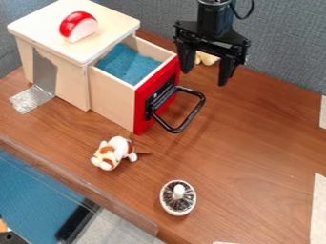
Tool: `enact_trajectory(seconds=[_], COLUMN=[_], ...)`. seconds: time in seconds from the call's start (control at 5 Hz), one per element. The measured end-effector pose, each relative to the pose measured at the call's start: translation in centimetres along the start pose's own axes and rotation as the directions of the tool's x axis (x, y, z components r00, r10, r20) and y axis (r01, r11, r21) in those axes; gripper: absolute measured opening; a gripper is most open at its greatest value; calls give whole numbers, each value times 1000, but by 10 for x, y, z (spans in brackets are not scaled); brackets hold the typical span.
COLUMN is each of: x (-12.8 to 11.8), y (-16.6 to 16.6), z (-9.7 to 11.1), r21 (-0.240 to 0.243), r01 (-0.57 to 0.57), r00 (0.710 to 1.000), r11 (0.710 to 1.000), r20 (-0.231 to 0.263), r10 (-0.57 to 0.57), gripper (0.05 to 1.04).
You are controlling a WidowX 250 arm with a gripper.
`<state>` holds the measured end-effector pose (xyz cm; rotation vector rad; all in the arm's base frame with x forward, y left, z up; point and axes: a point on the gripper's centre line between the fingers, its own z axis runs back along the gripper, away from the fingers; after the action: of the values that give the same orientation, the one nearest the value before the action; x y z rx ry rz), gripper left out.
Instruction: Put the sushi in the drawer
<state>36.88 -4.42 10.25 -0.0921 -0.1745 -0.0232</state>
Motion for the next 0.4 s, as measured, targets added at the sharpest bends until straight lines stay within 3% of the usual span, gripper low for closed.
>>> enact_trajectory(seconds=[0.2, 0.4], x=[-4, -14], y=[1, 43], z=[-12, -6], r21=[4, 61], r01=[3, -22], r00=[999, 993], r11=[1000, 998], r20=[-43, -117], r10=[-3, 29], gripper=[1001, 1001])
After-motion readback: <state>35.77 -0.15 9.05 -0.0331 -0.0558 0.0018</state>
